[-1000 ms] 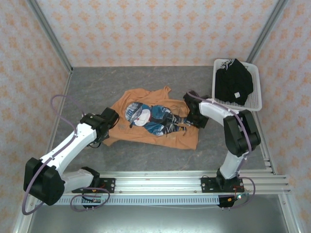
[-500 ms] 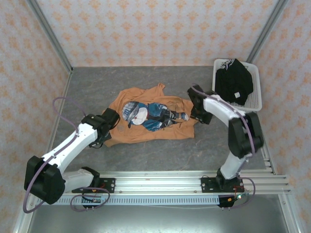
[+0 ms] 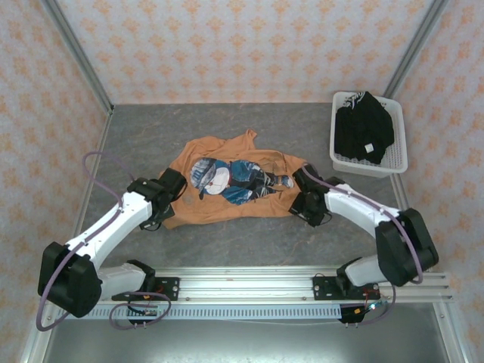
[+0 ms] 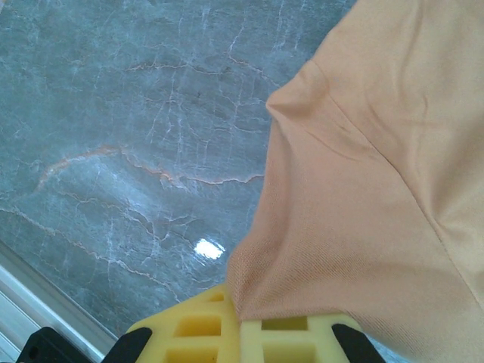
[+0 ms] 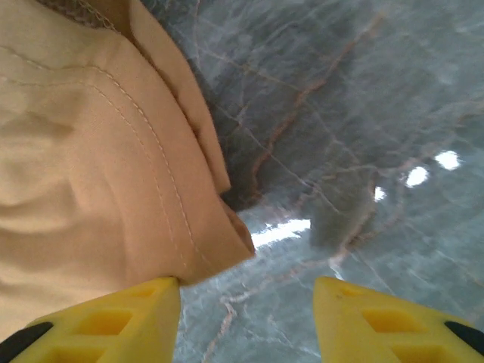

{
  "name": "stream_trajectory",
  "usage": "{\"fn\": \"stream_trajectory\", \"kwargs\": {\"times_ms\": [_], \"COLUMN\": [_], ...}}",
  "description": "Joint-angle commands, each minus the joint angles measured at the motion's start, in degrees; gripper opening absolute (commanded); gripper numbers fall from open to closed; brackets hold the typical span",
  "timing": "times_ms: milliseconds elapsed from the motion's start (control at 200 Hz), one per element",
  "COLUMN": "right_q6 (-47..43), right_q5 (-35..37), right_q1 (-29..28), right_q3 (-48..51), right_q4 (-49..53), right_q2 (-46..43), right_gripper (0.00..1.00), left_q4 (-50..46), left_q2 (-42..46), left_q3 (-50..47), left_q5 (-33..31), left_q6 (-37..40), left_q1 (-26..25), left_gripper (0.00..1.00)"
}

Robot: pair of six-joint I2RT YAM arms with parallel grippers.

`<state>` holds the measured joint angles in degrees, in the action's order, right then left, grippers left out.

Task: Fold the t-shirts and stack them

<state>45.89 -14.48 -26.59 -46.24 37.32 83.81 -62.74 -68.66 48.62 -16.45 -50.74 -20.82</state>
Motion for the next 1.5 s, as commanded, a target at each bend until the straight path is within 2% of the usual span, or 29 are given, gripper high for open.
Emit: {"fn": "stream_trajectory", "kwargs": {"times_ms": [0, 245, 400, 565, 681, 786, 921, 1031, 1251, 1366, 1496], "right_q6": [-1.7, -5.5, -8.1, -9.5, -8.3, -6.3, -5.6, -7.8, -13.8, -15.5, -16.3], "right_q5": [0.3, 2.1, 2.4, 1.7, 1.1, 1.9, 5.0, 6.0, 7.7, 7.8, 5.2], "right_q1": [0.1, 1.5, 2.0, 2.9, 3.1, 3.0, 3.1, 3.1, 3.4, 3.5, 3.4], "right_q3": [-3.1, -8.9, -10.1, -10.4, -11.2, -10.9, -12.9, -20.0, -39.1, -43.6, -40.8], "right_q4": [-1.7, 1.0, 1.1, -2.3, -2.6, -1.7, 2.3, 6.5, 11.5, 10.3, 2.7], "right_q2": [4.0, 9.6, 12.3, 15.9, 16.4, 13.0, 5.2, 1.2, -2.5, -7.2, -17.6], "right_gripper": [0.5, 0.5, 0.44, 0.33, 0.13, 0.0, 0.0, 0.0, 0.0, 0.0, 0.0], "left_q4": [-0.4, -0.6, -0.5, -0.1, 0.1, 0.2, 0.3, 0.0, -3.8, -3.3, 1.6], "left_q2": [-0.3, 0.1, 0.2, -0.4, -0.7, -0.3, 1.2, 2.6, 5.0, 9.3, 15.6], "left_q3": [0.9, 0.5, 0.4, 0.6, 0.9, 1.2, 3.4, 8.9, 28.8, 36.4, 41.9], "left_q5": [-0.9, -1.1, -1.2, -1.2, -1.3, -1.4, -2.0, -3.2, -10.2, -14.1, -17.2], "left_q6": [-0.2, -0.5, -0.6, -0.3, -0.4, -0.4, -0.2, 0.4, -0.7, -2.0, 0.7], "left_q1": [0.6, 0.7, 0.7, 0.7, 0.7, 0.7, 0.7, 0.7, 1.1, 1.1, 1.1], "left_gripper": [0.0, 0.0, 0.0, 0.0, 0.0, 0.0, 0.0, 0.0, 0.0, 0.0, 0.0]}}
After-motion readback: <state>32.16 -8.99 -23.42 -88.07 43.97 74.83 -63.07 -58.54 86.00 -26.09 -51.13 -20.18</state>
